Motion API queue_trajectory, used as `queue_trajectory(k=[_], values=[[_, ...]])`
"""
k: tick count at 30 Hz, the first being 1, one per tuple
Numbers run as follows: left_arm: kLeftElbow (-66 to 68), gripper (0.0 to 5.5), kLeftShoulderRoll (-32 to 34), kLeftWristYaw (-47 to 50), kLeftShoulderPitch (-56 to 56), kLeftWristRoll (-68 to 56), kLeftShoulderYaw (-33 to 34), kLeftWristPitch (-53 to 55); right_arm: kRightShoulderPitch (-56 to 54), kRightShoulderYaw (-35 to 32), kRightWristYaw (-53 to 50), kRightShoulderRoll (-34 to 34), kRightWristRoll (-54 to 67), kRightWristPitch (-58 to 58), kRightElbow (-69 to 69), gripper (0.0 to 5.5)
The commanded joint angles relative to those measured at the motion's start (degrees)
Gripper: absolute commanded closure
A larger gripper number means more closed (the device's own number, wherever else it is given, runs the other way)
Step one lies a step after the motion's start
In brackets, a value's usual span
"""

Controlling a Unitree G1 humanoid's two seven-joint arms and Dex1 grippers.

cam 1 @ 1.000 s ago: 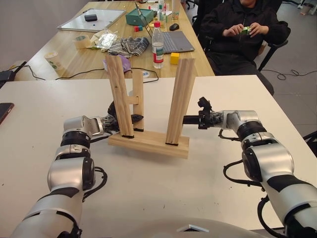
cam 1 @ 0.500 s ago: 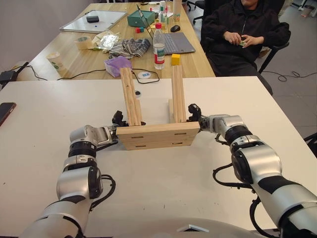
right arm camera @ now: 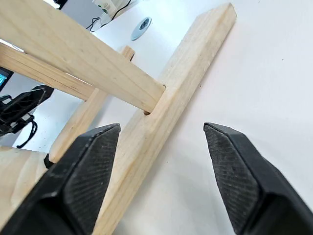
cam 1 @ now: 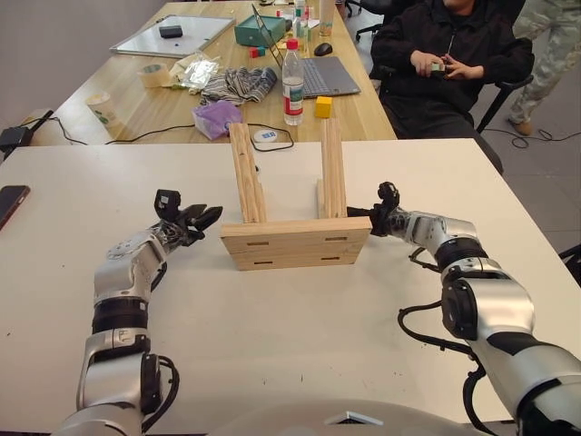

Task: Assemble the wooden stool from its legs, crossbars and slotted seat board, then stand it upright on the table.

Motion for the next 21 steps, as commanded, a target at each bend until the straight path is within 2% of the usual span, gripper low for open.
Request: queue_trajectory(k=[1, 6, 10, 14, 21], values=[[-5.9, 2.93, 4.48, -6.29, 6.8, 2.92, -3.14, -9.04, 4.61, 1.6, 1.25, -4.54, -2.8, -8.69, -6.04, 2.35], [-12.96, 2.93, 13.39, -18.63, 14.39, 5.23, -7.6, -17.18, 13.19, 7.2, 18.61, -13.56, -4.11, -17.56, -22.51, 2.35], [-16.4, 2.93, 15.54, -22.51, 16.22, 3.15, -8.37, -17.23, 19.07, 11.87, 28.53, -17.6, -2.95, -16.29, -34.07, 2.35], [-15.45, 2.93, 13.84, -21.57, 14.39, 3.38, -9.81, -18.47, 22.38, 13.87, 30.39, -16.54, -0.86, -12.05, -41.61, 2.35], [-11.18, 2.93, 11.69, -21.67, 10.92, 3.49, -12.6, -20.17, 20.79, 14.72, 27.58, -13.57, 0.58, -9.5, -41.81, 2.35]])
